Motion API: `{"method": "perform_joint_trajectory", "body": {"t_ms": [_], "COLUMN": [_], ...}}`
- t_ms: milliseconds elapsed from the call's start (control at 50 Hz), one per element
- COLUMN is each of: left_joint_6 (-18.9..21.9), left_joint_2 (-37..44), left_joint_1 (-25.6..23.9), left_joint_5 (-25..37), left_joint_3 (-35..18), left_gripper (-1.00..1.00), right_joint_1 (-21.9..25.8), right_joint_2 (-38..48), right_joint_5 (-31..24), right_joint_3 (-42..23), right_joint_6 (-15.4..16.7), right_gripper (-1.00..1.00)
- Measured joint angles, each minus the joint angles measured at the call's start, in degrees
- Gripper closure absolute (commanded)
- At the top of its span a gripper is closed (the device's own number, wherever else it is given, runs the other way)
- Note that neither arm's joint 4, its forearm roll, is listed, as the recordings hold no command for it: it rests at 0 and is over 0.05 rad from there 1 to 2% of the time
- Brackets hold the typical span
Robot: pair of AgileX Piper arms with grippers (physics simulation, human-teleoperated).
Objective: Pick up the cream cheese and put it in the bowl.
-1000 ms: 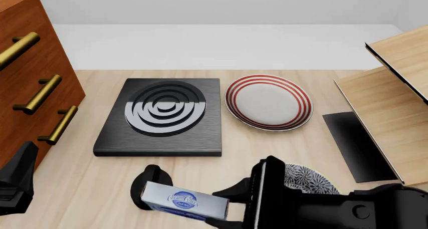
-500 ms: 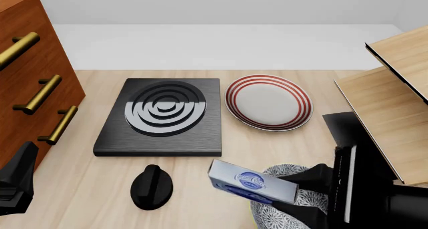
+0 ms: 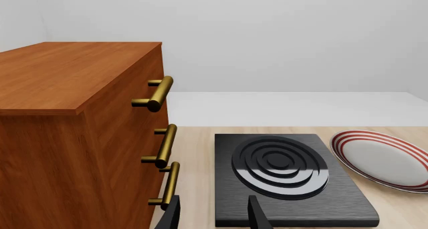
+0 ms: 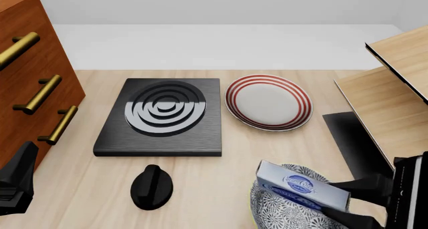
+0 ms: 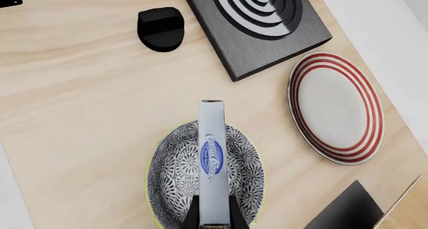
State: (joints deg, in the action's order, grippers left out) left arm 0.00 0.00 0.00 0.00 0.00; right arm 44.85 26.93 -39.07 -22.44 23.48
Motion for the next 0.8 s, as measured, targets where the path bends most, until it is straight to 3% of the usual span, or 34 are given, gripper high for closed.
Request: {"method": "perform_joint_trajectory", "body": {"t_ms": [320,800], "left_joint_6": [0.0,0.0], "left_joint_2": [0.0,0.0], "left_joint_1": [0.0,0.0], "left_joint_5": [0.0,0.0], "left_joint_3": [0.0,0.0], "left_gripper": [-1.0,-1.0], "right_joint_1": [-4.1,-5.6], "right_joint_2": [-6.0,-5.6], "right_joint_5": [-6.2,-4.2], "right_joint_3": [1.8,6.0], "right_joint_6": [1.0,0.2], "right_gripper": [1.0,1.0]}}
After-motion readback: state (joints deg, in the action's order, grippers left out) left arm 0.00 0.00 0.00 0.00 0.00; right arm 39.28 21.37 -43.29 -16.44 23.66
